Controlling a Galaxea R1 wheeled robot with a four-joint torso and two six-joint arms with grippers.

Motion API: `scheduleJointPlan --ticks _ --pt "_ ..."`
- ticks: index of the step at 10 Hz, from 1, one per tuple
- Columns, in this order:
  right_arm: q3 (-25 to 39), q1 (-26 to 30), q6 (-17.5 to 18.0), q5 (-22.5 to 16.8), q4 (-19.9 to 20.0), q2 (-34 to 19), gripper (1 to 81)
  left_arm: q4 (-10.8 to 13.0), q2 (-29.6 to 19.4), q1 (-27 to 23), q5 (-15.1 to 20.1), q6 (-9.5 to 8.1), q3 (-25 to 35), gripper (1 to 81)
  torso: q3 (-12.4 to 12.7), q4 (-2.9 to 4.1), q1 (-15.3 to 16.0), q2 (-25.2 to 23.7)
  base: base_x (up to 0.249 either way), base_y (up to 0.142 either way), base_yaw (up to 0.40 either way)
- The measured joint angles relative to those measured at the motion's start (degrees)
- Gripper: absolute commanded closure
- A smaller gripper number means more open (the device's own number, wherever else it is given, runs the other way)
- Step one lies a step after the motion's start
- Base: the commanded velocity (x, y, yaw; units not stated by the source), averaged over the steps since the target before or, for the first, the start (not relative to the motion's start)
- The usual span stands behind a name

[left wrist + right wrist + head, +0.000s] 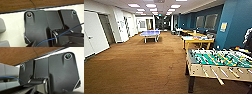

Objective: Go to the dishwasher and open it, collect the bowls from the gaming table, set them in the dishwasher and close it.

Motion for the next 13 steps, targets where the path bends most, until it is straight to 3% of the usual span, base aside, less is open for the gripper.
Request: scheduleJointPlan --ticks 10,13 --pt "-0.06 -0.69 -0.01 0.10 -0.09 0.83 1.0 -1.49 0.02 0.20 0.10 -0.02 0.02 1.0 0.02 0.00 0.06 -0.05 0.128 0.000 0.000" --pt "-0.04 -0.28 -0.01 0.60 -0.83 1.05 1.0 -2.10 0.02 -0.05 -0.12 -0.02 -0.22 1.0 0.00 0.00 0.12 0.02 0.164 0.107 0.000"
